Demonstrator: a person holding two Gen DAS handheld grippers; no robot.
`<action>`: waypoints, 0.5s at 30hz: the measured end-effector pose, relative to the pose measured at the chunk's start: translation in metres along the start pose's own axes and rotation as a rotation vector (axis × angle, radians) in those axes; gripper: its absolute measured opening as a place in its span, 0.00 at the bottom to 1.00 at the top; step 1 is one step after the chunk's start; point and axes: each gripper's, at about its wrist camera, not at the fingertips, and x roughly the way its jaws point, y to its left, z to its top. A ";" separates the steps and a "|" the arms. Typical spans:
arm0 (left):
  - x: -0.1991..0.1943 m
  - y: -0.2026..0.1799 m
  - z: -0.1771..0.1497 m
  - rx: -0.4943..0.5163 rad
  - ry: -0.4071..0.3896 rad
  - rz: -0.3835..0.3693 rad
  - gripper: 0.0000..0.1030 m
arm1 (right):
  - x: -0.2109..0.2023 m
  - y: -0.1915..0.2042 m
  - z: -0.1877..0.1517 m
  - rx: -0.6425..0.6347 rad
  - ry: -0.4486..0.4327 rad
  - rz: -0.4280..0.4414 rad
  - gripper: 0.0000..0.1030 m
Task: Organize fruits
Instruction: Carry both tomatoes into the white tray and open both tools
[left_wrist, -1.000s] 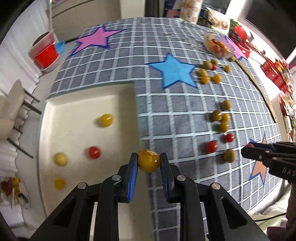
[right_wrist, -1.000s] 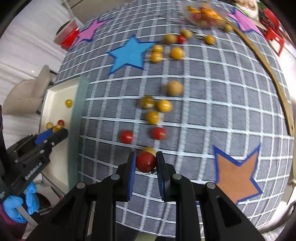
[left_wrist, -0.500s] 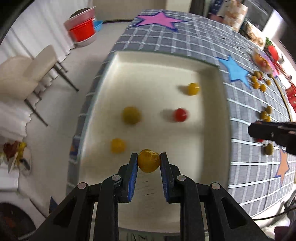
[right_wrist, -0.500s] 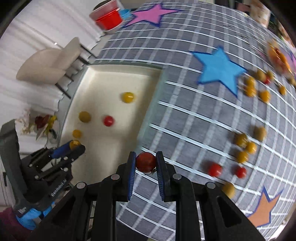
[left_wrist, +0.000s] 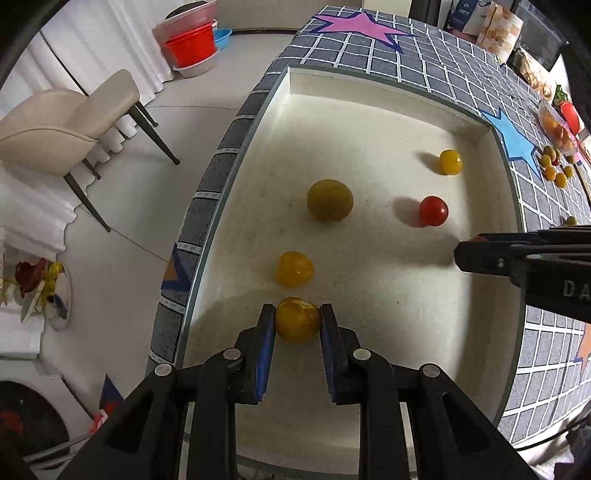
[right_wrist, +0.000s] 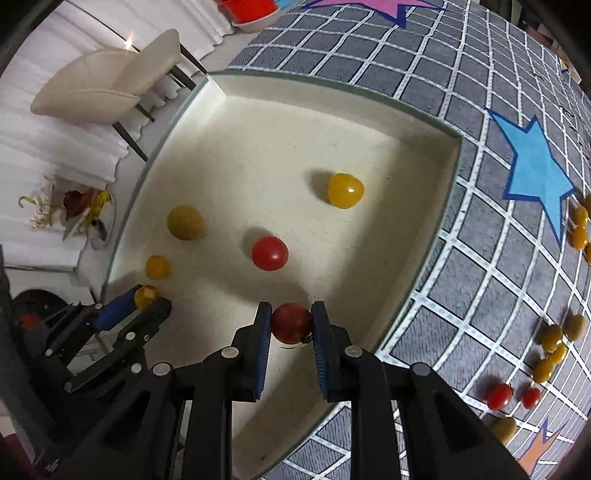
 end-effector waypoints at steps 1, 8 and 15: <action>0.000 0.000 0.000 0.000 -0.002 0.001 0.24 | 0.002 0.001 0.000 -0.004 0.002 -0.006 0.23; -0.002 -0.007 -0.002 0.024 -0.014 0.021 0.26 | 0.011 0.016 0.002 -0.036 -0.003 -0.034 0.24; -0.010 -0.012 -0.005 0.041 -0.032 0.048 0.67 | 0.013 0.018 0.009 -0.027 0.007 -0.023 0.57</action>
